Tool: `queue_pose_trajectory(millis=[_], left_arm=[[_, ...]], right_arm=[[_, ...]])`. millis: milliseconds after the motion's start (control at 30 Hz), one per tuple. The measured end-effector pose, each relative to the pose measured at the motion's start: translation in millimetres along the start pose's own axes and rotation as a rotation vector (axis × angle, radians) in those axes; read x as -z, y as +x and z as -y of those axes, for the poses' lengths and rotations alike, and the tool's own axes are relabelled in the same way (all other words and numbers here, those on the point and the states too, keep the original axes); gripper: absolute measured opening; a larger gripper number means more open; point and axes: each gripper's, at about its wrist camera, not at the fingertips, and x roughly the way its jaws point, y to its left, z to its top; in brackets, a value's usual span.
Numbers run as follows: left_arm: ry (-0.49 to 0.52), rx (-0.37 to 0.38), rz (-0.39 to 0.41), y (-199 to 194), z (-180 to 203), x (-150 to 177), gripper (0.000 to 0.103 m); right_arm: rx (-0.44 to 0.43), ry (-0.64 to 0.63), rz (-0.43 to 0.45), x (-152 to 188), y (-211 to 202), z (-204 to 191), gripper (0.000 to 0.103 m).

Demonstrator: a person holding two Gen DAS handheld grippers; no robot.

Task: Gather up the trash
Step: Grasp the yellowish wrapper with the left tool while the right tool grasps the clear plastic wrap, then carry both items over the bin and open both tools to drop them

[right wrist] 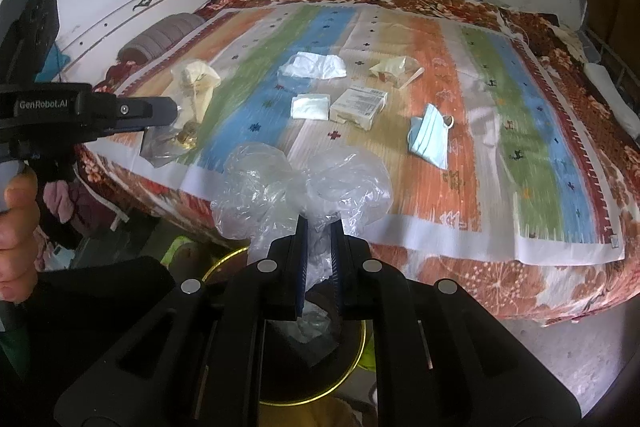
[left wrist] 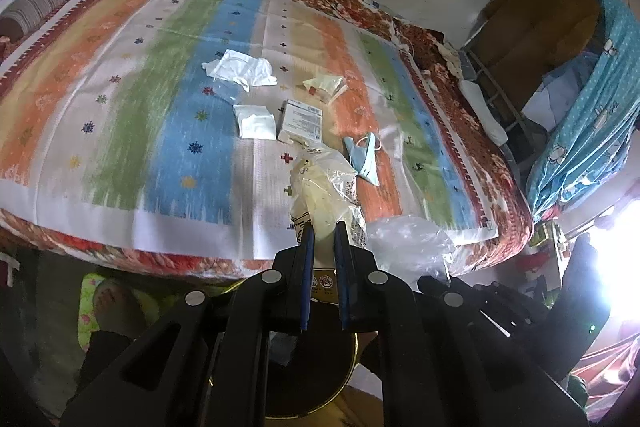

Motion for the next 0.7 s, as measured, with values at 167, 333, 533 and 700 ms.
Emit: queue_pose_trajectory(millis=[167, 333, 533, 700], left_arm=[[0.042, 0.007, 0.002, -5, 10, 13, 0.010], [0.063, 0.017, -0.008, -9, 16, 29, 0.010], [0.099, -0.036, -0.039, -5, 22, 49, 0.010], [0.085, -0.065, -0.076, 0, 19, 64, 0.010]], right_arm=[[0.005, 0.016, -0.012, 14, -3, -2, 0.009], [0.008, 0.024, -0.029, 31, -4, -4, 0.009], [0.012, 0.013, -0.058, 49, -2, -11, 0.009], [0.019, -0.005, -0.086, 63, 1, -19, 0.009]])
